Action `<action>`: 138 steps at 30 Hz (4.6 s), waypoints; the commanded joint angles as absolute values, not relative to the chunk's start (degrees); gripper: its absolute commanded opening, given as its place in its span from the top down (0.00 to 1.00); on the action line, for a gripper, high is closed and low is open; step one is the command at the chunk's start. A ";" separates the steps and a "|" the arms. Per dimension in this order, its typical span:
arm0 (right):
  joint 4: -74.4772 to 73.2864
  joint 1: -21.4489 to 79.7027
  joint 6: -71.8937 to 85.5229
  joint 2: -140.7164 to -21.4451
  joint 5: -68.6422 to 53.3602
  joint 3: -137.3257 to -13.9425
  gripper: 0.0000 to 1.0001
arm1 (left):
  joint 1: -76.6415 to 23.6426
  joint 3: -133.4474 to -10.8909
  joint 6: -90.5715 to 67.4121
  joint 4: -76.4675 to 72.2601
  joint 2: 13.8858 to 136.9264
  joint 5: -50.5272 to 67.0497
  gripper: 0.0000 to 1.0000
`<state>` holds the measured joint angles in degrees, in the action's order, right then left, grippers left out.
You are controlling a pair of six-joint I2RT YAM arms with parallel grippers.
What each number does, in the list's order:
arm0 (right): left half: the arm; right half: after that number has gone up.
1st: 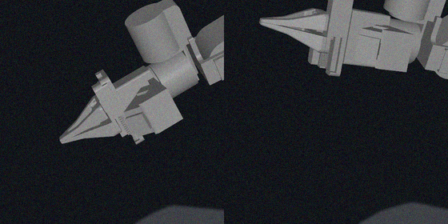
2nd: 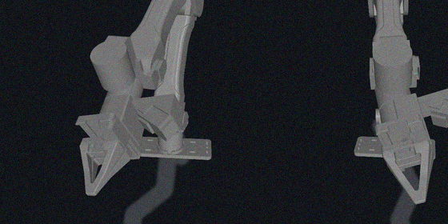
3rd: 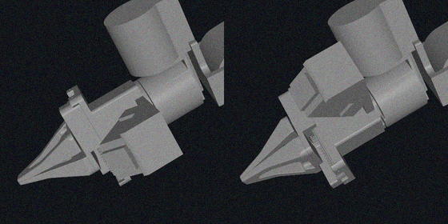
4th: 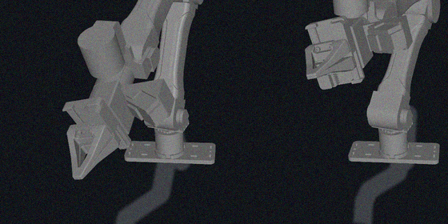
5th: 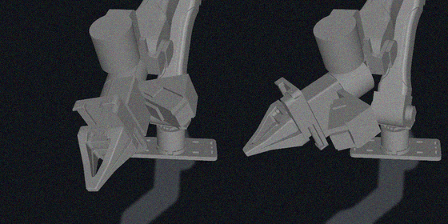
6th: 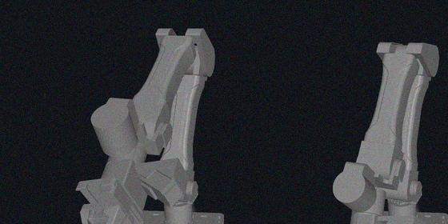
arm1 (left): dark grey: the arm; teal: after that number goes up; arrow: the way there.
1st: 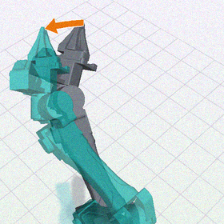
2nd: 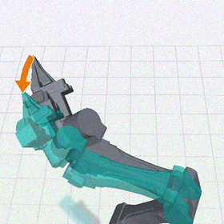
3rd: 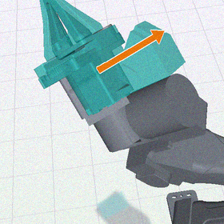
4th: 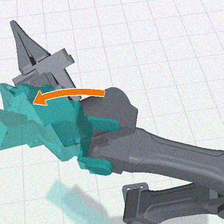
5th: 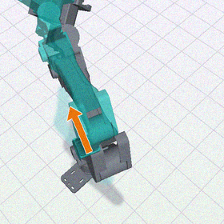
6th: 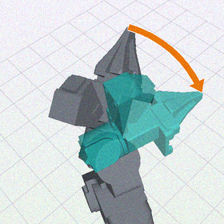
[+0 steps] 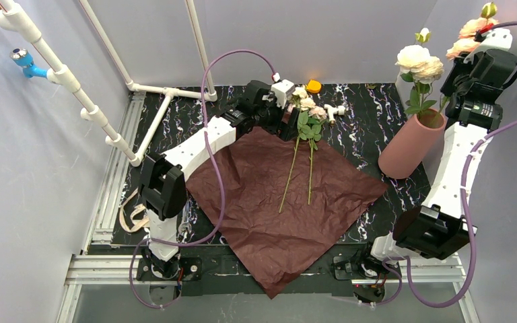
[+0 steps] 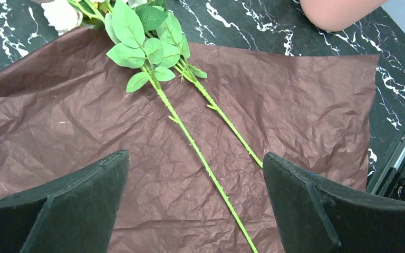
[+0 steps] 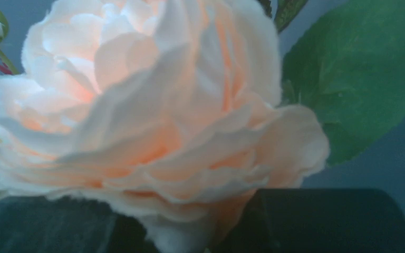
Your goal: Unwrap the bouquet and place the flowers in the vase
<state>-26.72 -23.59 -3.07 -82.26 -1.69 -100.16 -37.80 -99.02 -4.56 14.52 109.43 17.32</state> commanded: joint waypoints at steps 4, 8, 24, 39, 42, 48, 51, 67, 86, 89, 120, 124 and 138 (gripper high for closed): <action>-27.58 -22.16 -3.46 -82.00 2.55 -99.52 0.63 | -37.16 -103.29 -5.57 20.46 111.33 16.70 0.02; -28.50 -21.82 -3.59 -81.63 3.69 -99.84 0.55 | -37.18 -104.08 -5.80 21.25 112.15 16.53 0.02; -33.84 -21.44 -4.70 -73.43 6.28 -100.32 0.19 | -37.39 -109.95 -4.09 26.09 118.69 14.29 0.13; -39.55 -21.36 -4.22 -67.50 -19.64 -96.01 0.14 | -42.27 -114.66 2.73 26.35 127.94 6.65 0.18; -40.75 -21.36 -4.48 -68.22 -22.93 -96.39 0.15 | -43.32 -114.55 3.39 25.04 129.27 6.09 0.20; -43.59 -21.27 -5.30 -69.89 -27.41 -97.73 0.16 | -44.42 -112.00 4.43 21.72 130.39 3.88 0.24; -45.61 -20.98 -5.49 -71.15 -29.74 -98.85 0.17 | -44.39 -109.96 4.75 20.17 130.53 2.08 0.27; -52.23 -8.19 -8.73 -76.93 -32.88 -101.31 0.17 | -42.95 -111.24 1.36 20.23 129.39 -0.28 0.80; -34.19 7.98 2.99 -80.99 -29.52 -96.44 0.18 | -36.12 -97.86 -13.20 4.94 106.18 0.79 1.00; -29.68 9.90 7.32 -82.47 -28.61 -96.41 0.19 | -35.40 -96.79 -13.65 3.19 102.79 -1.25 1.00; -13.76 19.17 41.53 -106.72 -23.42 -130.02 0.16 | -35.46 -91.54 -14.51 -11.70 86.24 9.05 1.00; -14.66 19.00 41.47 -107.04 -21.12 -131.31 0.34 | -35.80 -90.36 -12.74 -12.96 85.69 10.71 1.00; -11.09 12.59 36.15 -100.59 -23.16 -125.79 0.99 | -35.95 -88.24 -10.39 -11.75 85.94 14.62 0.44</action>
